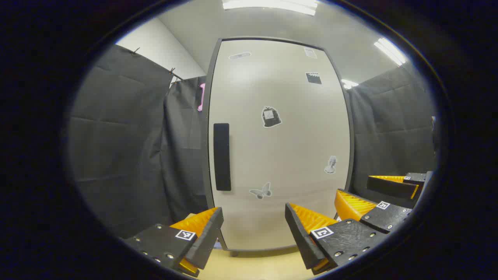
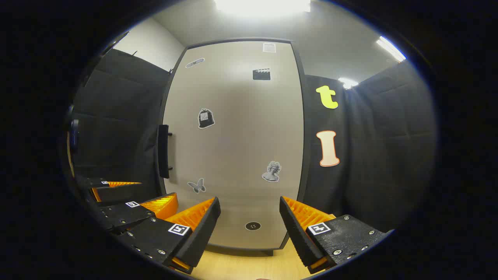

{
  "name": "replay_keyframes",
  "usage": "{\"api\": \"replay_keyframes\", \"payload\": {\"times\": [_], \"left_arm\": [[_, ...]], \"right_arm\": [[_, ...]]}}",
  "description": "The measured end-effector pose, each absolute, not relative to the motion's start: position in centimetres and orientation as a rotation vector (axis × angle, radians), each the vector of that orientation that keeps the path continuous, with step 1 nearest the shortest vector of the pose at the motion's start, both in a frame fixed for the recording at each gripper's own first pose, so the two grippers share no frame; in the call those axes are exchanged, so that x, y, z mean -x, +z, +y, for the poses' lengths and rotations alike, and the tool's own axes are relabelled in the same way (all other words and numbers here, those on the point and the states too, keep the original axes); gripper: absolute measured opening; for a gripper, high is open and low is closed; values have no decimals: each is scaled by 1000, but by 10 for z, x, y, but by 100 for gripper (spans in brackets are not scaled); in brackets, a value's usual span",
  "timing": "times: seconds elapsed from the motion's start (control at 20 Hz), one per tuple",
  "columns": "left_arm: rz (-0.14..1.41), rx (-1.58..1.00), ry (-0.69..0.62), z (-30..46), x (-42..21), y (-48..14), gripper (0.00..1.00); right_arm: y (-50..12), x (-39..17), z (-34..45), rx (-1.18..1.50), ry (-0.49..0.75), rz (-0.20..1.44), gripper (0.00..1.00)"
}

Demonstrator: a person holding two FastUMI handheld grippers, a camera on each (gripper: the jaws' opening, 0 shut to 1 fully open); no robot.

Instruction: Open the cabinet door with the right hand, grasp the bottle in the cabinet with the left hand and place it on the coaster, then close the cabinet door with the right hand.

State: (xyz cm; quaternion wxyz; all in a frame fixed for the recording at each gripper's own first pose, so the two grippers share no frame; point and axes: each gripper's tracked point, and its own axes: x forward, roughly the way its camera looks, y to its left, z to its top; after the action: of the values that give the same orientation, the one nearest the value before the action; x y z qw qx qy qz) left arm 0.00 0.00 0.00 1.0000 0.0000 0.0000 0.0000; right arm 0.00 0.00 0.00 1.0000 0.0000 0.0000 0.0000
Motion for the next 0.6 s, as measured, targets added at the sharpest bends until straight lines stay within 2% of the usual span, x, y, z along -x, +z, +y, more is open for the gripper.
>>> {"api": "replay_keyframes", "payload": {"times": [0.05,0.1,0.15,0.35,0.4,0.6], "left_arm": [[-1,5,-1,1,-1,0,99],[-3,5,3,3,-2,1,91],[-4,4,6,4,-4,1,91],[-29,0,12,8,-4,10,91],[-31,-4,18,10,-3,11,99],[-36,21,24,10,0,12,99]], "right_arm": [[1,-1,0,4,-3,-2,95],[2,-1,-2,8,-8,-4,95],[3,-2,-3,4,-9,-5,95],[6,-3,-7,-10,-30,-5,95],[6,-3,-7,-6,-31,-6,95],[8,0,-7,7,-38,-13,95]]}}
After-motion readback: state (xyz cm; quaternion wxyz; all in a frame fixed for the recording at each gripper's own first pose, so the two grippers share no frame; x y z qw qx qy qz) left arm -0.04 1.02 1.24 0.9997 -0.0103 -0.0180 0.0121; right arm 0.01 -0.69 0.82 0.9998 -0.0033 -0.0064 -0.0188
